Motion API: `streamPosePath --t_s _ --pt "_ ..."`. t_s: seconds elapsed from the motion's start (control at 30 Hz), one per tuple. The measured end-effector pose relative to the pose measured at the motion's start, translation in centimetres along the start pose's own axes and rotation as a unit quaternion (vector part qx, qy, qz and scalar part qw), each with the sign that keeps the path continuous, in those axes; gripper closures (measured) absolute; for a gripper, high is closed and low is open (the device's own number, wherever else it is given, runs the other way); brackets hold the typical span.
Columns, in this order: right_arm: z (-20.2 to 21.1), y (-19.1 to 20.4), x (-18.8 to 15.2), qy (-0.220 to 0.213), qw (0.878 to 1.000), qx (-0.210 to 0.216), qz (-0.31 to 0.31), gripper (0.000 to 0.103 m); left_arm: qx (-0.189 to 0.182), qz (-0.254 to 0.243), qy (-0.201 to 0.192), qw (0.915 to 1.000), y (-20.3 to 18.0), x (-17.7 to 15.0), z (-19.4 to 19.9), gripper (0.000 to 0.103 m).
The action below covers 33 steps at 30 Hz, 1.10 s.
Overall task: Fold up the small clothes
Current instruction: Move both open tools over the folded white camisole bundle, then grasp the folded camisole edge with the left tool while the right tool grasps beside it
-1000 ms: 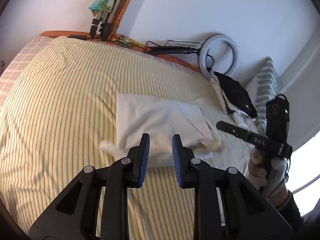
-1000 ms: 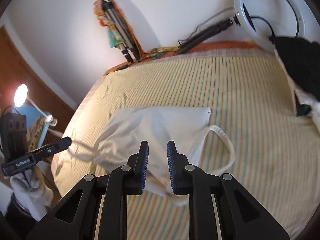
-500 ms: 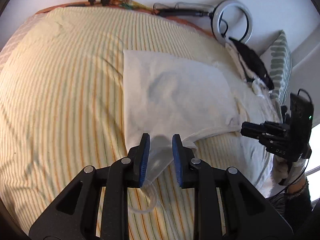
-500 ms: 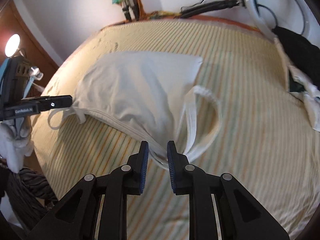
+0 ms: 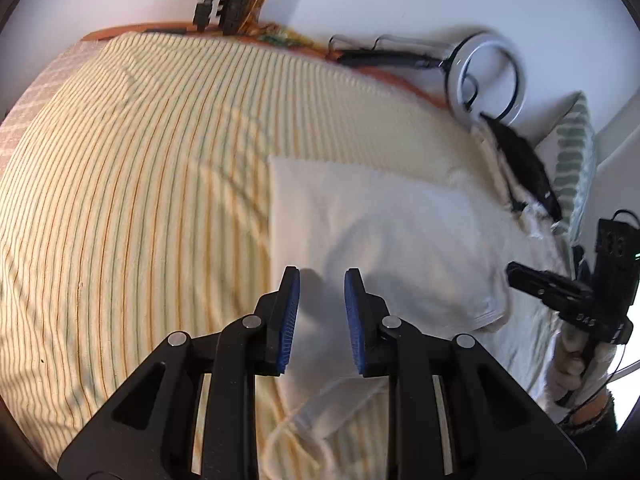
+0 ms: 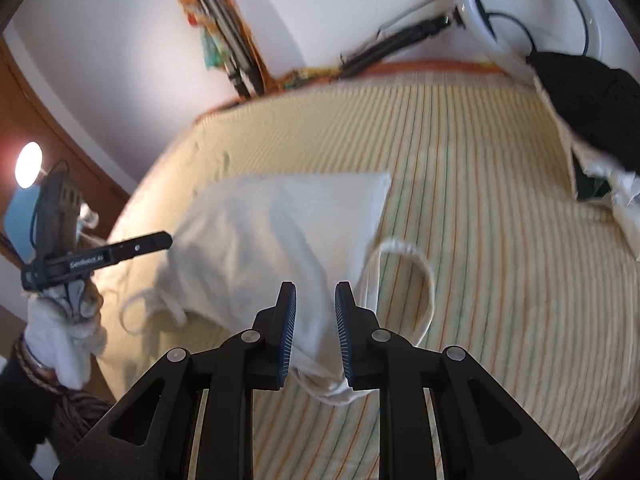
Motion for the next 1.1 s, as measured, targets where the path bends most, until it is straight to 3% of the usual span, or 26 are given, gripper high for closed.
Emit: streamPosePath --t_s 0.13,0.2,0.27,0.33,0.4,0.47,0.67,0.83,0.97,1.1 --pt "-1.7 0.3 -2.6 0.068 0.997 -0.017 0.014 0.084 0.004 0.018 0.014 0.9997 1.4 -1.2 -0.4 0.078" --pt "-1.3 0.7 -3.0 0.073 0.997 -0.016 0.028 0.084 0.022 -0.001 0.007 0.9997 1.2 -1.1 0.3 0.078" --pt "-0.6 1.1 -2.4 0.068 0.997 0.003 0.024 0.083 0.03 -0.005 -0.006 0.9995 1.0 -1.1 1.2 0.078" --pt "0.1 1.1 -1.2 0.048 0.998 0.022 0.018 0.08 0.014 0.0 -0.018 0.9997 0.3 -0.8 2.2 0.078" --pt "0.7 0.9 0.3 0.024 0.999 0.024 0.013 0.067 0.021 -0.018 -0.033 0.9991 -0.5 -0.5 3.0 0.078" --pt "0.6 0.1 1.4 0.008 1.0 0.028 -0.009 0.06 0.026 -0.024 -0.038 0.9986 -0.6 -0.2 3.1 0.078" --pt "-1.0 -2.8 1.3 0.007 0.994 0.053 -0.092 0.06 -0.003 0.041 -0.011 0.9991 1.8 0.2 1.5 0.074" --pt "-0.9 -4.6 1.1 -0.008 0.985 0.086 -0.146 0.059 -0.054 0.122 0.003 0.9911 4.1 0.5 0.4 0.074" --pt "-1.4 -4.3 1.4 -0.008 0.983 0.101 -0.155 0.059 -0.073 0.142 0.015 0.987 4.3 0.4 -0.6 0.074" --pt "-2.9 -4.4 1.1 0.017 0.985 0.074 -0.153 0.06 -0.07 0.137 0.017 0.988 3.8 0.3 -1.0 0.074"
Point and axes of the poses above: each gripper's, at about its wrist camera, not at the fingertips, and z roughly against the way its jaws point, y to its left, x to its top, the point moved 6 cm from there along -z, roughly the way its jaws point, and after that the axes turned 3 degrees about -y, right-handed, at the moved point
